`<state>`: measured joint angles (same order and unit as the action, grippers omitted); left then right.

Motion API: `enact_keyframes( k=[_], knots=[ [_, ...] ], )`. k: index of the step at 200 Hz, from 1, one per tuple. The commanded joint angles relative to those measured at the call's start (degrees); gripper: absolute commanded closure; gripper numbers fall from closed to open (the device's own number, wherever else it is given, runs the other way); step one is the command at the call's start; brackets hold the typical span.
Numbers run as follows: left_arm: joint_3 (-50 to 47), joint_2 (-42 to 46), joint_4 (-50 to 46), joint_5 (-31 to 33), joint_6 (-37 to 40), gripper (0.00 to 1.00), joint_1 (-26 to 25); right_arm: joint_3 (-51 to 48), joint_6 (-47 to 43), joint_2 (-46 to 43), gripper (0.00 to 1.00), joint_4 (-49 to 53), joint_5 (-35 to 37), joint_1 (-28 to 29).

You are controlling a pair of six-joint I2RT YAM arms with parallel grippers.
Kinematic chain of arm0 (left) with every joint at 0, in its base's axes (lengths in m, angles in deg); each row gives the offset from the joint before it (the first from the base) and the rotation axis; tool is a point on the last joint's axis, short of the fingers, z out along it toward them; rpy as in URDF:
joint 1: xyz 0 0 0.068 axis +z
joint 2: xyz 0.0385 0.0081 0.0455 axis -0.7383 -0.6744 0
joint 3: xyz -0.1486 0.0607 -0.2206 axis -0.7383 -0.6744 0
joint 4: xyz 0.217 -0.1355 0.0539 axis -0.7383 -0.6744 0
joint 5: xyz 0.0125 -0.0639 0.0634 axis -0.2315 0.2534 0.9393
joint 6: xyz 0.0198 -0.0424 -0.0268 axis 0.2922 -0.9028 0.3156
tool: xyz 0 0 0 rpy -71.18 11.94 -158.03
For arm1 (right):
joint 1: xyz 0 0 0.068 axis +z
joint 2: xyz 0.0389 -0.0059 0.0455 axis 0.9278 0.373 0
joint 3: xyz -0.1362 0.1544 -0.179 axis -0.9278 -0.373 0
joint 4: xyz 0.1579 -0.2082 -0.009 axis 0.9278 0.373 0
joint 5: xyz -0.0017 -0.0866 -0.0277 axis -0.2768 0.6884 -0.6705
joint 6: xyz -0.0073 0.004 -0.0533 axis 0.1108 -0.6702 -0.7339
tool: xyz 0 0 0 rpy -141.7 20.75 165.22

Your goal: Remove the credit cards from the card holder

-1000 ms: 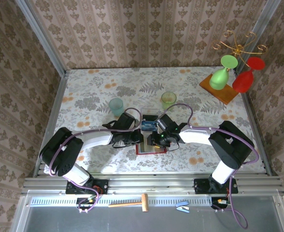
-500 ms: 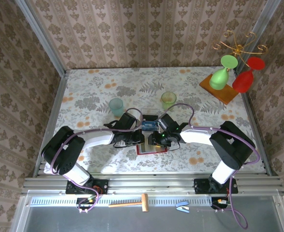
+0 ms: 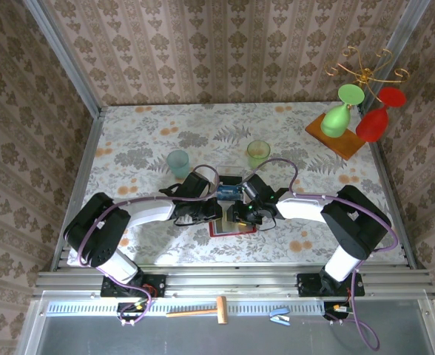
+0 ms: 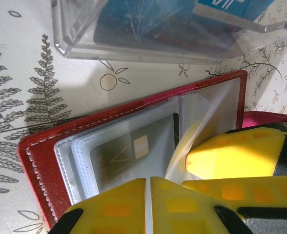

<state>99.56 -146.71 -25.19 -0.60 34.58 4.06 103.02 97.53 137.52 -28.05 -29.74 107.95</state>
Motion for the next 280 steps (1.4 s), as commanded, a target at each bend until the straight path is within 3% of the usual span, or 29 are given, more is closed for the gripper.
enact_keyframes(
  k=[1, 152, 280],
  knots=[
    [1.7, -0.7, -1.5, 0.1, 0.2, 0.87, -0.6, -1.2, 0.5, -0.7, 0.61, 1.0, 0.6, -0.5],
    [-0.5, 3.2, -0.3, 1.0, -1.3, 0.87, -0.8, -1.1, 0.5, -0.9, 0.61, 1.2, 0.4, -0.8],
    [-2.0, -0.8, 5.4, -2.3, -3.0, 0.84, -1.0, -1.2, 0.5, -0.7, 0.61, 1.4, 0.4, -0.8]
  ],
)
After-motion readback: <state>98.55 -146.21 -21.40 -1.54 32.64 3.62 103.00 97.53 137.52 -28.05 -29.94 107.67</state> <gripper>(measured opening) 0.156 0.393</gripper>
